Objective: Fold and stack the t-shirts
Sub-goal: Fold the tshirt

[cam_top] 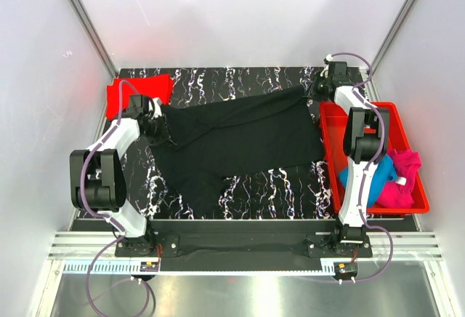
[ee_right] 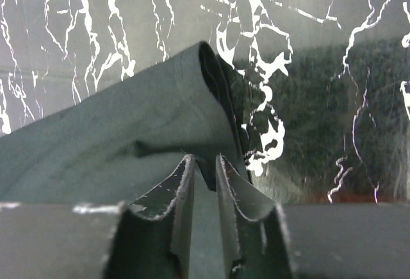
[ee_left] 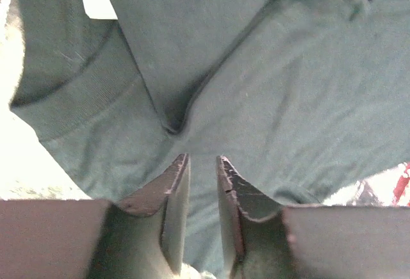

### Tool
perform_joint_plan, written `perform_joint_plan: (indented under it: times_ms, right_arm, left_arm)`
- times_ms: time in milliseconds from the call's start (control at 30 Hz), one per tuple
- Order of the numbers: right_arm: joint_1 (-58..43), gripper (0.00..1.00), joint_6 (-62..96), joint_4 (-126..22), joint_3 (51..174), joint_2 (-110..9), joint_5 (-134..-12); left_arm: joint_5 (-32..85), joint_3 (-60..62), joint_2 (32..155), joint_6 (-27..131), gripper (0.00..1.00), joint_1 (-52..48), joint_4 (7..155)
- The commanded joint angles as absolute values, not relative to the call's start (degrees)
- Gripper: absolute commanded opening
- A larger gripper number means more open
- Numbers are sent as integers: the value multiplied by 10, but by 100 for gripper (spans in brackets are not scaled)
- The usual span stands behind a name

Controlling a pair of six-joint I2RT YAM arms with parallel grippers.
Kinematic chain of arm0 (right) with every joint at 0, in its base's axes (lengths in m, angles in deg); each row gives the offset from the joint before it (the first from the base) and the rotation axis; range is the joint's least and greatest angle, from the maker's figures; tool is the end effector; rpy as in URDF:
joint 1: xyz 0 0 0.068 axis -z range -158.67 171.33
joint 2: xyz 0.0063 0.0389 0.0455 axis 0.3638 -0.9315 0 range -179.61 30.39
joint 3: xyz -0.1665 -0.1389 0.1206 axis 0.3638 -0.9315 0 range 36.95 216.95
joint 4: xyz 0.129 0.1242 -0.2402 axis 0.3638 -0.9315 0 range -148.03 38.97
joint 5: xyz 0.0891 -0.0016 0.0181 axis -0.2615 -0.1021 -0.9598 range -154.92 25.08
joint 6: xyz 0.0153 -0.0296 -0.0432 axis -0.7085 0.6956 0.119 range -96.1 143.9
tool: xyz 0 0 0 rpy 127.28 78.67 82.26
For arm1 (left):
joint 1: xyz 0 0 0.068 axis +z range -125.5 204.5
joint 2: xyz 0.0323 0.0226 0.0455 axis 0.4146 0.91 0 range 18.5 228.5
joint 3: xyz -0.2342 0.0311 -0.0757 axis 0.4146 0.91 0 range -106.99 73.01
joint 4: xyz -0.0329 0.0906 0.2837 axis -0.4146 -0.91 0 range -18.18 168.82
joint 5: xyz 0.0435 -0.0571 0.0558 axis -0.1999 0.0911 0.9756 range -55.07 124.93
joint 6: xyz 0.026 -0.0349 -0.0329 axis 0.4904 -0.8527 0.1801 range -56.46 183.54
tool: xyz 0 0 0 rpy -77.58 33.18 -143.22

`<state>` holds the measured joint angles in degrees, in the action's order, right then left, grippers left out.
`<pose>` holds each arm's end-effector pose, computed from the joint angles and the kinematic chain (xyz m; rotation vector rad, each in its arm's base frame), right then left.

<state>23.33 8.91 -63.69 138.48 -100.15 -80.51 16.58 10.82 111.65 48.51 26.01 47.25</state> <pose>0.5353 -0.0089 0.1362 0.1998 2.2940 0.4293 0.3590 -0.0020 0.1597 -0.2789 2.6474 -0.5031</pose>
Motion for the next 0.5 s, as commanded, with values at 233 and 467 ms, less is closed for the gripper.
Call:
perform_joint_plan:
  times_ms: [233, 467]
  right_arm:
    - [218, 33, 93, -711, 1394, -917, -801]
    - [172, 31, 85, -777, 1367, -871, -706]
  left_arm:
    - [264, 72, 1074, 436, 57, 260, 427]
    - [370, 121, 1064, 379, 62, 281, 438]
